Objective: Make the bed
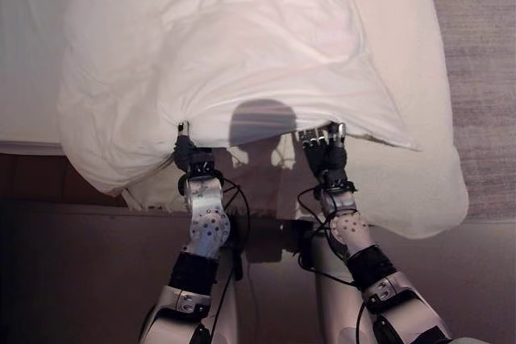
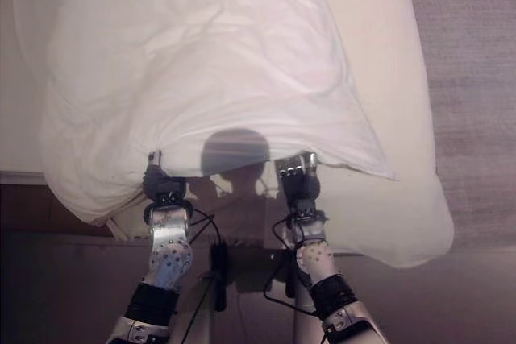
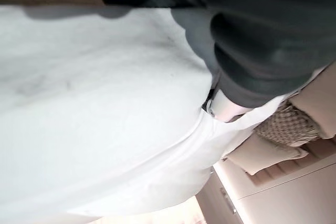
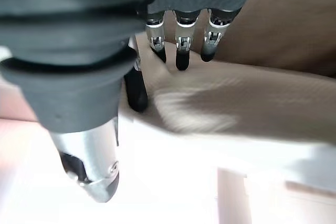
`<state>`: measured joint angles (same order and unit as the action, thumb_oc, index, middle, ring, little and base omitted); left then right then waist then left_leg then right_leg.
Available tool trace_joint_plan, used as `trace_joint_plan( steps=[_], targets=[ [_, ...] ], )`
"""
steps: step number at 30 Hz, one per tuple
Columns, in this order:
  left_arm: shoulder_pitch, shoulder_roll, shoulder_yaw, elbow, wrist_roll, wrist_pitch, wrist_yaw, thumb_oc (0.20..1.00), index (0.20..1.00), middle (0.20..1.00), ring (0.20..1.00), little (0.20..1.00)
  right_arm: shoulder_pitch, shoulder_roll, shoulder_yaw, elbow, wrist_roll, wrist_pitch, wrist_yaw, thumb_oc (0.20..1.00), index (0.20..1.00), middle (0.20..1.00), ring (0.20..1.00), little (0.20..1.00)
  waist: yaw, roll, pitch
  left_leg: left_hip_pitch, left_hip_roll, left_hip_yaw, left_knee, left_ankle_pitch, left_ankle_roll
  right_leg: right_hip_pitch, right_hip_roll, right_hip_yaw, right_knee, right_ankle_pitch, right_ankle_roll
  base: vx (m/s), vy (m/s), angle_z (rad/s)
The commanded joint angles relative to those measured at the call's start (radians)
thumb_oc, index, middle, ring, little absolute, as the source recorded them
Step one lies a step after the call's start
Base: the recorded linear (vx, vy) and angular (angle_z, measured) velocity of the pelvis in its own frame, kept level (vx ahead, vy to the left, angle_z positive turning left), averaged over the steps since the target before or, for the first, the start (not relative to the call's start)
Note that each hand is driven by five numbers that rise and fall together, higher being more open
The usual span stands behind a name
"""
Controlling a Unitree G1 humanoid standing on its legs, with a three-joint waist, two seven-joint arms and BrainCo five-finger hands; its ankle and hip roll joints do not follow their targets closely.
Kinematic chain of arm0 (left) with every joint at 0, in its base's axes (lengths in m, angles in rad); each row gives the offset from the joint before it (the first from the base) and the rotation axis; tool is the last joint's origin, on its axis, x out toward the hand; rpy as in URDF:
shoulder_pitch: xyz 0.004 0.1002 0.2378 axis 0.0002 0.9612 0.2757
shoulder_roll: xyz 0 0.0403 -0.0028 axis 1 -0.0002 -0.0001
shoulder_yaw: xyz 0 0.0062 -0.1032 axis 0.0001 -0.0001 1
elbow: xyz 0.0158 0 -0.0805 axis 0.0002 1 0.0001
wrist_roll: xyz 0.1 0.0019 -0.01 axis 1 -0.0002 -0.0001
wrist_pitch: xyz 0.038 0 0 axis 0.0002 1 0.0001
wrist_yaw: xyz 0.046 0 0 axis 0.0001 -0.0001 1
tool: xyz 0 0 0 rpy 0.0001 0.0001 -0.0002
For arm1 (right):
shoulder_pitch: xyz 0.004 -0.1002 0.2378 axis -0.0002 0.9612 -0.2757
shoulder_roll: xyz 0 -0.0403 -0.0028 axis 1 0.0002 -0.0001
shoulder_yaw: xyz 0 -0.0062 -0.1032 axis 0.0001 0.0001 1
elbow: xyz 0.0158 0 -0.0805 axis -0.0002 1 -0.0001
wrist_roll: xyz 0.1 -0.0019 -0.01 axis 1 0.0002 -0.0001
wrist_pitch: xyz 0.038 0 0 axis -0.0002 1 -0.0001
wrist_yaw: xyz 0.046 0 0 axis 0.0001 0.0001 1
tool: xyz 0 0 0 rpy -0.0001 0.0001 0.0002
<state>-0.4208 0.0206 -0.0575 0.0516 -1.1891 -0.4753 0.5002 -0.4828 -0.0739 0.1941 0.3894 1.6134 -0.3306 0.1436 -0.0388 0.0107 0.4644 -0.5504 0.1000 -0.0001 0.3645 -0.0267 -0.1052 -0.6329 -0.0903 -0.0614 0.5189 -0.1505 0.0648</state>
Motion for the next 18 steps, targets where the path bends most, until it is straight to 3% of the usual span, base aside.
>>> trace_joint_plan(
  steps=[1, 11, 18],
  targets=[
    [0.042, 0.083, 0.183, -0.119, 0.135, -0.127, 0.036, 0.200, 0.200, 0.200, 0.200, 0.200, 0.034, -0.024, -0.156, -0.077, 0.033, -0.082, 0.024, 1.000, 1.000, 1.000, 1.000, 1.000, 0.011, 0.031, -0.110, -0.076, -0.060, 0.032, -0.023, 0.043, 0.078, -0.004, 0.039, 0.030, -0.110, 0.124, 0.025, 0.02, 0.034, -0.03],
    [0.023, 0.104, 0.225, -0.107, 0.177, -0.125, 0.089, 0.200, 0.200, 0.200, 0.200, 0.200, 0.042, -0.080, -0.200, 0.020, -0.024, -0.055, -0.078, 1.000, 1.000, 1.000, 1.000, 1.000, 0.009, 0.033, -0.118, -0.092, -0.057, 0.034, -0.014, 0.042, 0.078, -0.024, 0.041, 0.032, -0.099, 0.120, 0.023, 0.00, -0.004, -0.04],
    [0.022, 0.130, 0.235, -0.126, 0.186, -0.110, 0.099, 0.200, 0.200, 0.200, 0.200, 0.200, 0.051, -0.121, -0.209, 0.089, -0.070, -0.027, -0.214, 1.000, 1.000, 1.000, 1.000, 1.000, 0.007, 0.025, -0.123, -0.097, -0.052, 0.035, -0.007, 0.041, 0.075, -0.029, 0.043, 0.029, -0.094, 0.119, 0.019, 0.00, 0.000, 0.00]
  ],
)
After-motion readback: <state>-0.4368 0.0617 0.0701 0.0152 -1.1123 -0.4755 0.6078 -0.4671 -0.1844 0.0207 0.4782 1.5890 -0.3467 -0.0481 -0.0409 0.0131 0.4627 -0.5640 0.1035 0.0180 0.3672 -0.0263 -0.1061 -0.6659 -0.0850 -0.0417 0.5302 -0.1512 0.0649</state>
